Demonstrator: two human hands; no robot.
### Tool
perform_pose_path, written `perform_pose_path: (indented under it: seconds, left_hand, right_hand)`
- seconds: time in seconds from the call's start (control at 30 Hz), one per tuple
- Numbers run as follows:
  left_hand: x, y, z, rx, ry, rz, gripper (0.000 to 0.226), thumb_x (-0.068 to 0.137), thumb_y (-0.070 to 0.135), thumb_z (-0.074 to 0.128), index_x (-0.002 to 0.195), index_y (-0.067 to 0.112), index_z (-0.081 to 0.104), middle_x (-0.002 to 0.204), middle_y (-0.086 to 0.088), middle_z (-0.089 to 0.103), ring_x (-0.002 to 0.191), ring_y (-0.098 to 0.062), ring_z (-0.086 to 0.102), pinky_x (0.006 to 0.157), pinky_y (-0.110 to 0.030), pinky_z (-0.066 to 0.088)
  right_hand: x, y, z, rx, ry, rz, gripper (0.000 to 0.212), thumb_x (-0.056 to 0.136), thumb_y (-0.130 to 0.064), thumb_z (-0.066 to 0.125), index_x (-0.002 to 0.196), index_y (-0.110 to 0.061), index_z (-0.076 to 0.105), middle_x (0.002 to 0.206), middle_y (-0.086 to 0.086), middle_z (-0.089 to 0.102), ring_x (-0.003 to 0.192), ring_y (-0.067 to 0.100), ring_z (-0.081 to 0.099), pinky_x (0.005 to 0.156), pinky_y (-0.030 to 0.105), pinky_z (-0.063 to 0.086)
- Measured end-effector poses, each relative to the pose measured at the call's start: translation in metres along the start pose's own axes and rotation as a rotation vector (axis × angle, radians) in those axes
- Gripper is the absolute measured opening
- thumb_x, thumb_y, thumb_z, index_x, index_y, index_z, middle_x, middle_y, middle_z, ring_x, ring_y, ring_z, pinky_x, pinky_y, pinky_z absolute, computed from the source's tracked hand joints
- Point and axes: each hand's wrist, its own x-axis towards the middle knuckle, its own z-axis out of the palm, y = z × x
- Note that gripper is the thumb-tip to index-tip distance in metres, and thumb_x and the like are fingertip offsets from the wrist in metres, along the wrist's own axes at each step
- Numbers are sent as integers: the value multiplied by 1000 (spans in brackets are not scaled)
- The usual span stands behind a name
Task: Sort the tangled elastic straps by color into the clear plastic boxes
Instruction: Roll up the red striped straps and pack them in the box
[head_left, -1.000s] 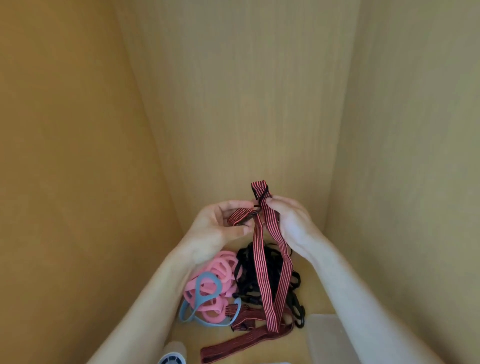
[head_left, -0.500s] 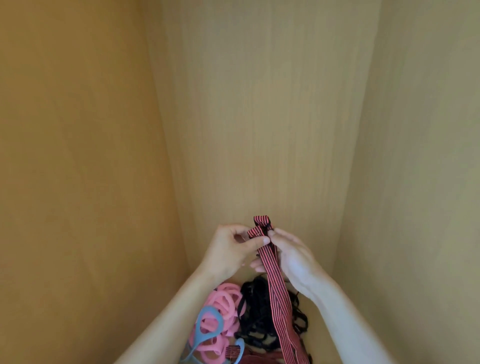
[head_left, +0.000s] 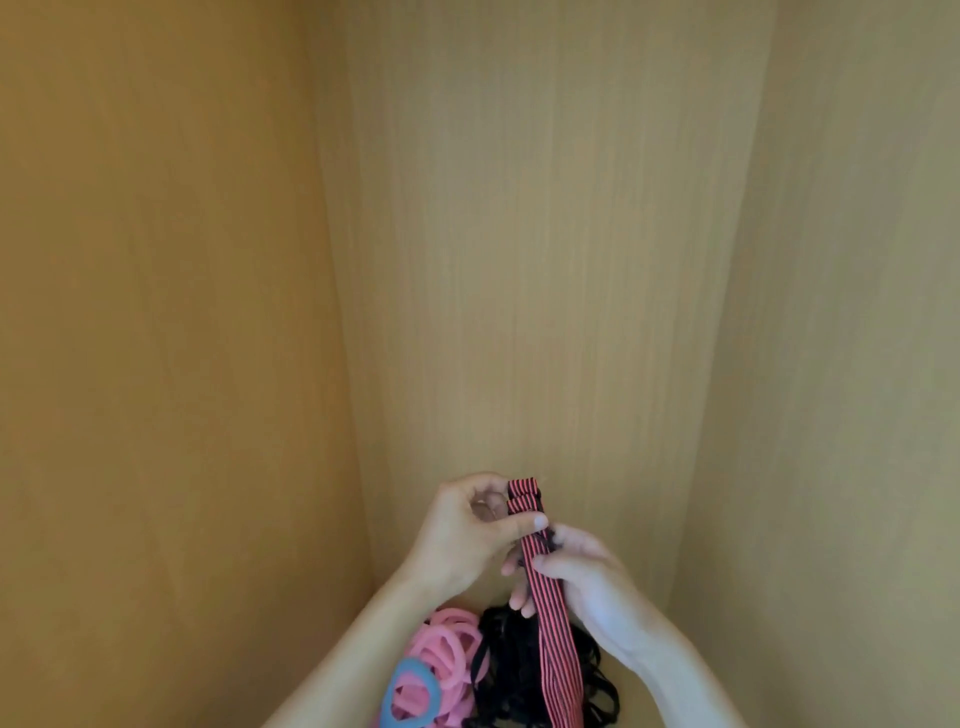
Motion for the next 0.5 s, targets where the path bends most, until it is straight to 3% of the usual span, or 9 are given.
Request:
perform_pose_path:
  seconds: [0.13, 0.2, 0.27, 0.4, 0.47, 0.5]
  left_hand:
    - [4, 5, -2, 43, -9, -10, 33, 75, 21, 88, 80, -3, 65, 64, -5, 66, 46, -11, 54, 44, -21, 42]
    - [5, 7, -4, 111, 5, -10, 35, 71, 28, 90, 73, 5, 64, 60, 1, 62, 49, -9, 49, 47, -20, 40]
    - [5, 9, -6, 106, 12, -19, 40, 66, 34, 90, 72, 6, 62, 57, 4, 58, 48, -9, 45, 48, -22, 39]
    - [3, 15, -4, -35, 47, -60, 47, 63, 36, 86, 74, 3, 55, 56, -5, 58, 41, -12, 47, 41, -22, 39]
    - [0, 16, -4, -105, 65, -72, 48, 71, 43, 79, 82, 2, 56, 67, -12, 62, 51, -16, 55, 48, -24, 47]
    - [-3, 15, -5, -130, 44, -79, 52, 78, 47, 76, 90, 0, 58, 77, -15, 66, 61, -19, 61, 59, -28, 52]
  right_hand:
    - [2, 2, 0, 15, 44, 25, 23, 101, -3, 49, 118, 8, 62, 102, 21, 71, 88, 32, 67, 84, 44, 55]
    - [3, -2, -1, -90, 129, -38, 22, 98, -7, 59, 118, -6, 67, 109, 13, 74, 98, 24, 69, 92, 33, 56]
    - [5, -8, -3, -242, 195, -107, 22, 93, -6, 68, 114, -13, 68, 110, 12, 74, 101, 22, 69, 89, 25, 55]
    - [11, -16, -3, -328, 216, -150, 18, 89, -2, 72, 104, -12, 70, 98, 13, 75, 91, 25, 72, 82, 31, 57]
    - [14, -19, -3, -334, 244, -177, 15, 90, -3, 71, 103, -10, 70, 95, 11, 75, 89, 23, 72, 78, 28, 57]
    - [16, -21, -3, -314, 267, -193, 14, 91, -3, 70, 103, -10, 70, 94, 9, 75, 87, 21, 73, 75, 26, 56]
